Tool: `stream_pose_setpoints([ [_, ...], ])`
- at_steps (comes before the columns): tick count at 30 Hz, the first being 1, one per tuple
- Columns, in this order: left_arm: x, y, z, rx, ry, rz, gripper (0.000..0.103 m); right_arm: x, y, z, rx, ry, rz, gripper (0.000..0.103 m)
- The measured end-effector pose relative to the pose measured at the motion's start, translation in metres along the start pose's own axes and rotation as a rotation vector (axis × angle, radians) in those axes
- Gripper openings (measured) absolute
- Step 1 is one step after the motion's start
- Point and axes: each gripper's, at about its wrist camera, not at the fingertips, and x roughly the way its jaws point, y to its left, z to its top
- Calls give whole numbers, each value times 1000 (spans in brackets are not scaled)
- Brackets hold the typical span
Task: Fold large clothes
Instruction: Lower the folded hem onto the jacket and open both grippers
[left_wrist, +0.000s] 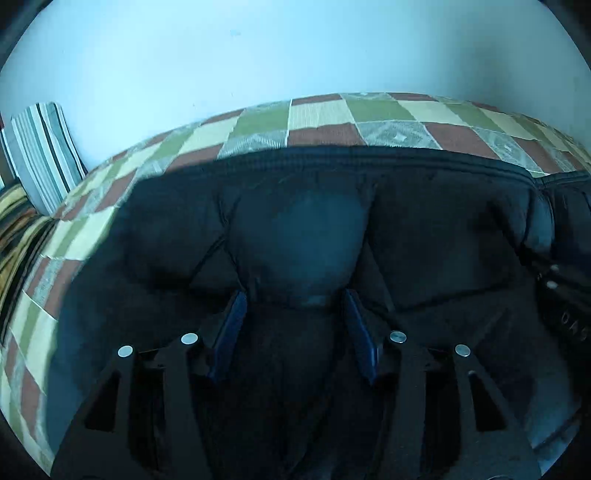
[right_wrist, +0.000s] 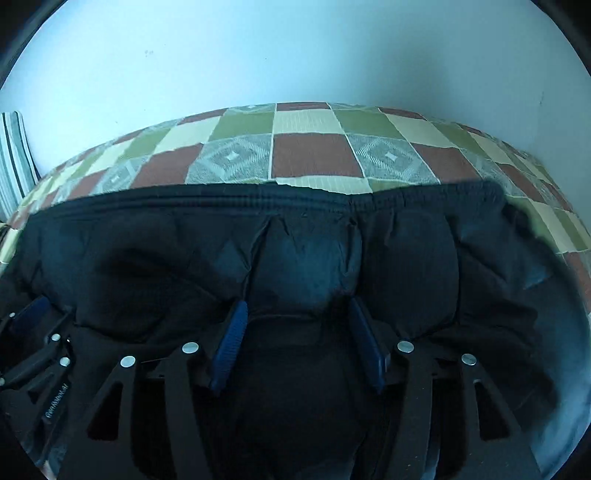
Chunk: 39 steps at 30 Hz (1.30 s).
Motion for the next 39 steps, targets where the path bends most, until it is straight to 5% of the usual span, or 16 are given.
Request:
stream_pose_setpoints([
  [39, 8, 10, -1, -48, 17, -72, 58, 9, 10, -4, -43, -22, -53, 59],
])
